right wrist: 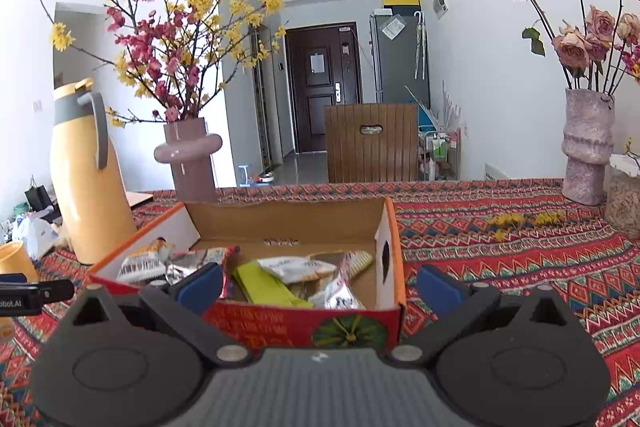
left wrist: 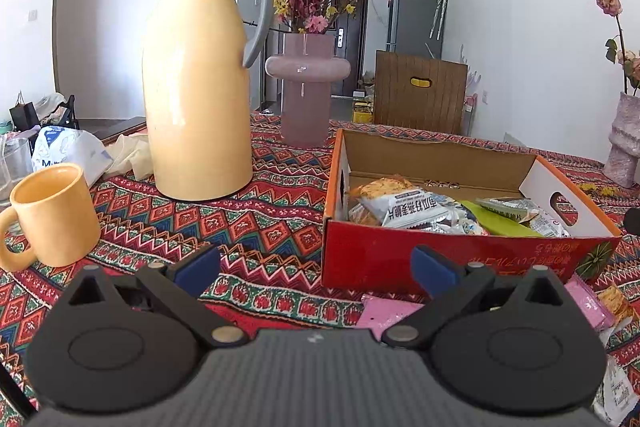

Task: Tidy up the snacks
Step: 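Grasp the orange-gold packet with the right gripper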

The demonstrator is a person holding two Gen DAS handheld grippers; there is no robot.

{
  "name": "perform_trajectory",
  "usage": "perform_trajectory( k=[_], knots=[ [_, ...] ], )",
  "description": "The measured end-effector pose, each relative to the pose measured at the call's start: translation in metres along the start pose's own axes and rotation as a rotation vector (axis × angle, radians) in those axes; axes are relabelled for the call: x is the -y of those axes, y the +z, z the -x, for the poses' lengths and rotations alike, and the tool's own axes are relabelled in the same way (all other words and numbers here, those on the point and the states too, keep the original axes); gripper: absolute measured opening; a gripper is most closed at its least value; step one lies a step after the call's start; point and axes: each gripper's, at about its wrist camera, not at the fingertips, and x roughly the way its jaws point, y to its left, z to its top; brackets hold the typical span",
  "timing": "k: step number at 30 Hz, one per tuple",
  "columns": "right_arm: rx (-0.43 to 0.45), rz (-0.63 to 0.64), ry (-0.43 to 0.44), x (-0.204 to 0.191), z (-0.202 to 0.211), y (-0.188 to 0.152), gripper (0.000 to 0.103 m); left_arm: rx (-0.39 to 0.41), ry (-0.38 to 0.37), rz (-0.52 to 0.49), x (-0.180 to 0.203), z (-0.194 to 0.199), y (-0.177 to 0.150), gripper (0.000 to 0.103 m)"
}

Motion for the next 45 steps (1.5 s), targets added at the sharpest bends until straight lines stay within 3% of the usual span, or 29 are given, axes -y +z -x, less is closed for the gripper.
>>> perform_trajectory(
  k=[6, 21, 37, 45],
  knots=[
    [-0.038, -0.036, -0.025, 0.009, -0.005, -0.015, 0.103, 0.008, 0.024, -0.004, -0.001, -0.01, -0.011, 0.103],
    [-0.081, -0.038, -0.06, 0.011, -0.008, -0.024, 0.103, -0.004, -0.02, 0.027, -0.005, -0.01, -0.015, 0.103],
    [-0.242, 0.033, -0.138, 0.023, -0.017, -0.048, 0.103, -0.014, -0.011, 0.049, -0.009, -0.01, -0.014, 0.103],
    [-0.299, 0.058, -0.112, 0.015, -0.036, -0.051, 0.103, -0.018, -0.008, 0.055, -0.011, -0.011, -0.014, 0.103]
  ],
)
